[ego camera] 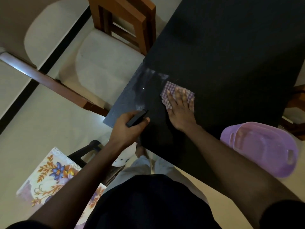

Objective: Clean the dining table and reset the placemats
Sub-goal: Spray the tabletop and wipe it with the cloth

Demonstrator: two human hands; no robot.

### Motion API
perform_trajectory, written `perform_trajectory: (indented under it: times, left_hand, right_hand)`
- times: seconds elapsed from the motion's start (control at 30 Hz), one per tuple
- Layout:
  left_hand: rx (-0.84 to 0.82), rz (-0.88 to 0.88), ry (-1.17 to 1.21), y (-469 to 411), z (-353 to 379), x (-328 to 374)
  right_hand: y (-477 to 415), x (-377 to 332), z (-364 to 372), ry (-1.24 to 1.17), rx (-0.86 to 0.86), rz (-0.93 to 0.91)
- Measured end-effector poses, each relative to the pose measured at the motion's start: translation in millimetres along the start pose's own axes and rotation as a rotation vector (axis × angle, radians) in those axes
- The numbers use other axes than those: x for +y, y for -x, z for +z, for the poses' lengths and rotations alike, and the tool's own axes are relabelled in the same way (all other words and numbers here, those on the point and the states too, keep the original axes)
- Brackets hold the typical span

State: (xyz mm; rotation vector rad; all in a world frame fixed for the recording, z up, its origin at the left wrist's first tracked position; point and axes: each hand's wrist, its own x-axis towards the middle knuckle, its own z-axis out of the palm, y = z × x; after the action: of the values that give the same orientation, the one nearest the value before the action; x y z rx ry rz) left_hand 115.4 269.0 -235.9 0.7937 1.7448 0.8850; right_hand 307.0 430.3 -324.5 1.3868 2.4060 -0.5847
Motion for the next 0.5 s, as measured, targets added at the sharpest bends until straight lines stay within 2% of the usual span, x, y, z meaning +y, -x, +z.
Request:
perform_trajectory:
  times: [0.13, 0.27, 0.4, 0.5]
  left_hand:
    - [0.087, 0.001, -0.012, 1.6, -9.8, -1.2]
    - [0.147, -0.001, -0.021, -3.2, -18.8, -7.3]
    - [0.171, -0.01, 0.009, -9.7, -26.2, -10.2]
    - [0.171, -0.012, 0.023, -12.0, -33.3, -8.7]
  right_hand:
    - [-25.0, -71.7, 4.1, 0.105, -0.075, -0.17]
    - [23.2, -112.2, 36.4, 0.251, -0.143, -0.481]
    - [81.1, -65.7, 55.9, 0.237, -0.143, -0.695]
    - [83.5, -13.1, 42.1, 0.216, -0.182, -0.597]
